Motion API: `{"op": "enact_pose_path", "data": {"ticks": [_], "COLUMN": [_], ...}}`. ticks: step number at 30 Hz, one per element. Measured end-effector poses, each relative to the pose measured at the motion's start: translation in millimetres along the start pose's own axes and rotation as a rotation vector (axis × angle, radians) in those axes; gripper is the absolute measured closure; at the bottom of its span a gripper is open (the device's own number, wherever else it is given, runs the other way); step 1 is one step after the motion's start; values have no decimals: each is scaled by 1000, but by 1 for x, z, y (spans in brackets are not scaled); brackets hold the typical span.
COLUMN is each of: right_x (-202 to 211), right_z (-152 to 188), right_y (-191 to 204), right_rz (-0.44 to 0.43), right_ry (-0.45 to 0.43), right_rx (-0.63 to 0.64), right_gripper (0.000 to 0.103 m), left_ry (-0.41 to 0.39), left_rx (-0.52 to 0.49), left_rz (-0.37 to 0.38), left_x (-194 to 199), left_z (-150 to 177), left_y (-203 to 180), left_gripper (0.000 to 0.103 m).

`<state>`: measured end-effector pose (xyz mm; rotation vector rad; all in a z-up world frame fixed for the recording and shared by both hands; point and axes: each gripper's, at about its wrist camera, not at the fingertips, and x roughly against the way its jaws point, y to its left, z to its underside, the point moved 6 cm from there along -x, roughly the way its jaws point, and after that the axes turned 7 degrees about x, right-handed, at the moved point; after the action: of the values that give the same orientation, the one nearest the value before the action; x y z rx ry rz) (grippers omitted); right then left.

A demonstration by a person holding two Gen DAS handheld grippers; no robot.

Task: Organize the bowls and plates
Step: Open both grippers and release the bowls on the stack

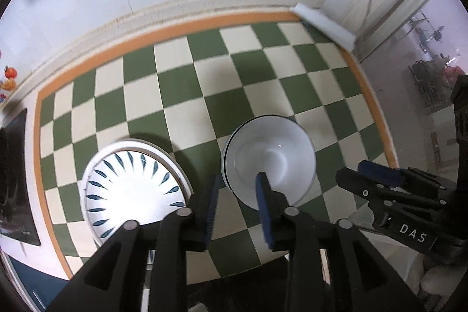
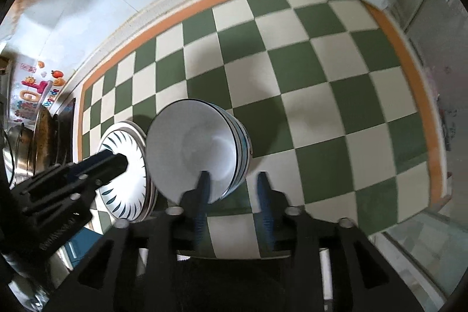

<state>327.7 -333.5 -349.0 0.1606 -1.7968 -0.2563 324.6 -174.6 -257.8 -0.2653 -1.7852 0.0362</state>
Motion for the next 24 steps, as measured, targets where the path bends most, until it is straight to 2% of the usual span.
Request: {"op": "enact_pose_path", "data": {"ticks": [1, 4, 6, 7, 8, 11, 14, 24], "right_x": [9, 31, 45, 52, 58, 73, 91, 126], "right_z": [2, 10, 15, 17, 19, 26, 30, 40], "right_y": [2, 8, 15, 18, 21, 24, 23, 32], "right_rz": [9, 24, 24, 24, 33, 62, 71, 94], "right_ry": [-18, -52, -75, -85, -94, -119, -153, -220], "right_rx": [5, 18, 28, 33, 40, 41, 34, 47], "right_gripper": [52, 44, 36, 29, 26, 20, 14, 7], "left_ry": [-9, -24, -37, -42, -48, -65, -79, -116], "left_rx": [-7, -21, -37, -39, -41, -41, -39, -41], "left_rz": [8, 33, 48, 51, 57, 73, 94, 113], "left_x": [7, 23, 34, 37, 41, 52, 62, 81], "left_z": [1, 5, 8, 9, 10, 11, 13, 17], "left_y": [-1, -2, -4, -4, -4, -3, -5, -6], "left_gripper": [69, 51, 23, 22, 20, 11, 9, 5]}}
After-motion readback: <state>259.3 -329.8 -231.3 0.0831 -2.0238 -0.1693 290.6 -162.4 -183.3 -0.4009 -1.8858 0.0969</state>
